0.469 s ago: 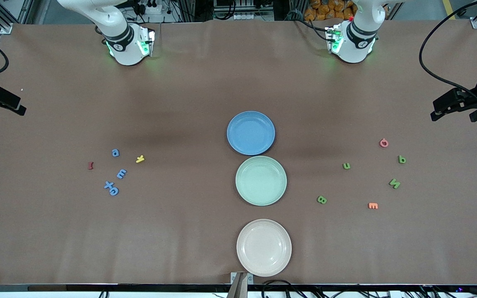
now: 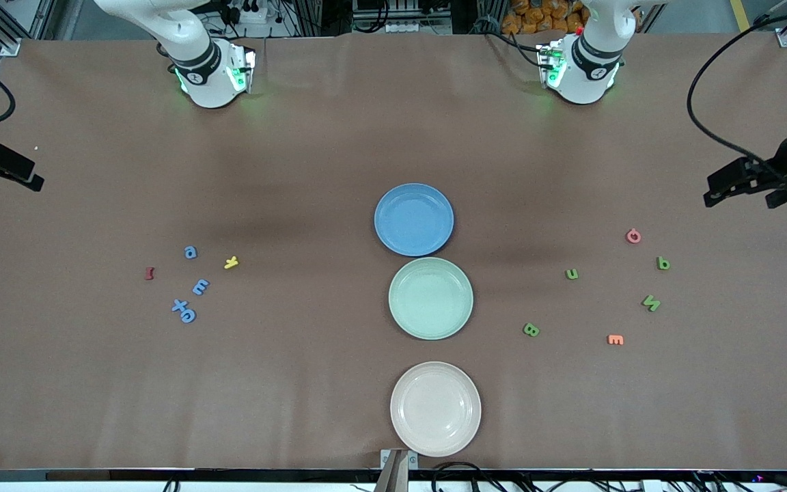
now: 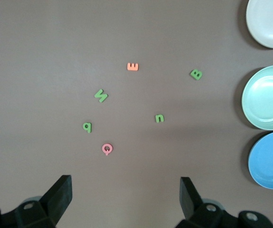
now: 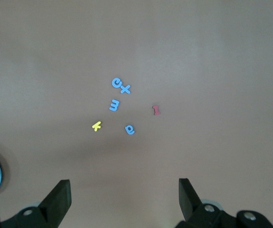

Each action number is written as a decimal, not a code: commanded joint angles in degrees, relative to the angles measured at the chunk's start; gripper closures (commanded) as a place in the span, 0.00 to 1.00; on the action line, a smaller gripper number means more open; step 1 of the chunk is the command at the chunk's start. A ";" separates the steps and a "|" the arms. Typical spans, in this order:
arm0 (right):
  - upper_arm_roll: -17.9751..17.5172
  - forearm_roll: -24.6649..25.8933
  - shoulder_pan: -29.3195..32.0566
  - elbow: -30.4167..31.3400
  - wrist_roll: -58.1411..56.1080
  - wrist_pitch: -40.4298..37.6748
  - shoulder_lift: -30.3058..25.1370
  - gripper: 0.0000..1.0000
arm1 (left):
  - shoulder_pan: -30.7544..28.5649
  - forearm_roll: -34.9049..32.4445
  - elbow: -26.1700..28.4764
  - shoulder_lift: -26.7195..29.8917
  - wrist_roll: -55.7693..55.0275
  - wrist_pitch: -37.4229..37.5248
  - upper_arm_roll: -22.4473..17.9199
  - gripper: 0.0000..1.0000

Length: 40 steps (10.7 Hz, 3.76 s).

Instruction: Sort letters by color into matching plates

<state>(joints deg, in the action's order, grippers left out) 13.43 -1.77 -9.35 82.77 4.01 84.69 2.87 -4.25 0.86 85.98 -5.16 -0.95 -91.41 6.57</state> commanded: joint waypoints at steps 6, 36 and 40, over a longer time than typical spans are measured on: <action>-1.38 0.19 -0.14 17.66 -0.14 22.75 -0.33 0.00 | -0.41 -5.25 11.55 -9.08 1.30 -19.14 0.64 0.00; -12.46 0.27 7.85 58.74 -35.56 75.53 13.74 0.00 | -12.70 -12.02 19.05 -31.75 42.87 -51.67 3.70 0.22; -12.46 0.19 7.85 58.30 -35.03 77.45 15.66 0.01 | -14.65 -10.53 19.05 -32.11 42.87 -51.67 5.47 0.26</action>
<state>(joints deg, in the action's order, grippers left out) 1.99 -1.81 -2.84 140.53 -30.84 159.37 17.41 -17.97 -10.68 105.37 -36.92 40.78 -142.51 10.97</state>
